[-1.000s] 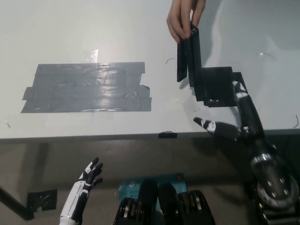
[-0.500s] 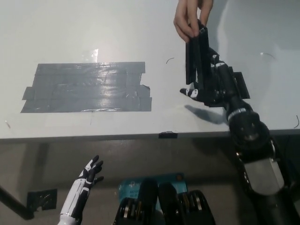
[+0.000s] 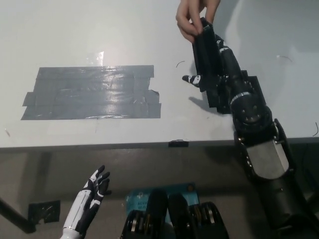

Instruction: A person hands a stapler to the robot and the robot grabs it with its right hand and places it on the desk infront of it

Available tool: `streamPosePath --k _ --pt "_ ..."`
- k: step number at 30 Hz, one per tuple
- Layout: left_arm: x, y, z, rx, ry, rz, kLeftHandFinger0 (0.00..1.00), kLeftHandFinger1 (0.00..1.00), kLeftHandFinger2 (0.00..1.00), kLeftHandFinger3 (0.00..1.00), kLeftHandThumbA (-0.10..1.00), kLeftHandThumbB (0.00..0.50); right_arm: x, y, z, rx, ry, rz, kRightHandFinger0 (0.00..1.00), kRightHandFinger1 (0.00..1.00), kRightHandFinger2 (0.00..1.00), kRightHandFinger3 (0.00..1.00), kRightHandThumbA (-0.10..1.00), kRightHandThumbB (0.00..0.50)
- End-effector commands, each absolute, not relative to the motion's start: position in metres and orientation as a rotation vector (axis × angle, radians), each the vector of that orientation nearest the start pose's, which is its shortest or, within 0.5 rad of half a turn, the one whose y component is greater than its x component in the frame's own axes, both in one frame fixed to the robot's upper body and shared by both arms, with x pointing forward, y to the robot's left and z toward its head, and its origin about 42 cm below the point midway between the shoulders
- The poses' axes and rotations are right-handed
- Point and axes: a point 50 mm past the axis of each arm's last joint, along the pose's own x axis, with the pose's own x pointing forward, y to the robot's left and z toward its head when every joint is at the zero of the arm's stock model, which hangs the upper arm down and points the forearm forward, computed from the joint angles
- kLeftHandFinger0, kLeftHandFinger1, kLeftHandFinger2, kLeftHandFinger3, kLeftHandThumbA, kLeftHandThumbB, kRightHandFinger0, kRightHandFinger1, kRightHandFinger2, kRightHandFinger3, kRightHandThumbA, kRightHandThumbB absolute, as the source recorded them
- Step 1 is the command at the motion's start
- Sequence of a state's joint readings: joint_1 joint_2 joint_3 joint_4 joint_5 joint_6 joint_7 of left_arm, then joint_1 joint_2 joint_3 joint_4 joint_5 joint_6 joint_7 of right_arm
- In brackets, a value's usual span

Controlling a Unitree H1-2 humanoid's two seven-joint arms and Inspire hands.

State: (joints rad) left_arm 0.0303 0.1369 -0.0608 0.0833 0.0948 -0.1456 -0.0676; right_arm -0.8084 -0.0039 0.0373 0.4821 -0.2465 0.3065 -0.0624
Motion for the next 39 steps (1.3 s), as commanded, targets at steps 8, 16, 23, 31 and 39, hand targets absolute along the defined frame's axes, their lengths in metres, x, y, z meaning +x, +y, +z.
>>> streamPosePath --k 8,16,23,31,39 --pt "0.276 0.241 0.086 0.248 -0.065 -0.149 0.84 0.92 0.94 0.98 0.89 0.423 0.512 -0.127 0.246 -0.309 -0.069 -0.019 0.00 0.21 0.66 0.76 -0.10 0.136" --pt "0.276 0.242 0.086 0.249 -0.060 -0.146 0.85 0.92 0.94 0.98 0.90 0.412 0.506 -0.128 0.252 -0.339 -0.101 -0.003 0.00 0.24 0.62 0.79 -0.10 0.138" --pt "0.276 0.240 0.085 0.246 -0.065 -0.151 0.83 0.91 0.92 0.96 0.88 0.404 0.493 -0.115 0.278 -0.379 -0.144 0.075 0.02 0.43 0.81 0.80 -0.10 0.157" --pt "0.279 0.238 0.087 0.249 -0.063 -0.155 0.83 0.90 0.89 0.92 0.88 0.418 0.496 -0.110 0.278 -0.550 -0.130 0.199 0.00 0.45 0.82 0.84 -0.10 0.133" --pt "0.283 0.239 0.089 0.264 -0.067 -0.158 0.83 0.88 0.88 0.90 0.83 0.421 0.509 -0.124 0.255 -0.701 -0.065 0.245 0.01 0.46 0.84 0.88 -0.10 0.147"
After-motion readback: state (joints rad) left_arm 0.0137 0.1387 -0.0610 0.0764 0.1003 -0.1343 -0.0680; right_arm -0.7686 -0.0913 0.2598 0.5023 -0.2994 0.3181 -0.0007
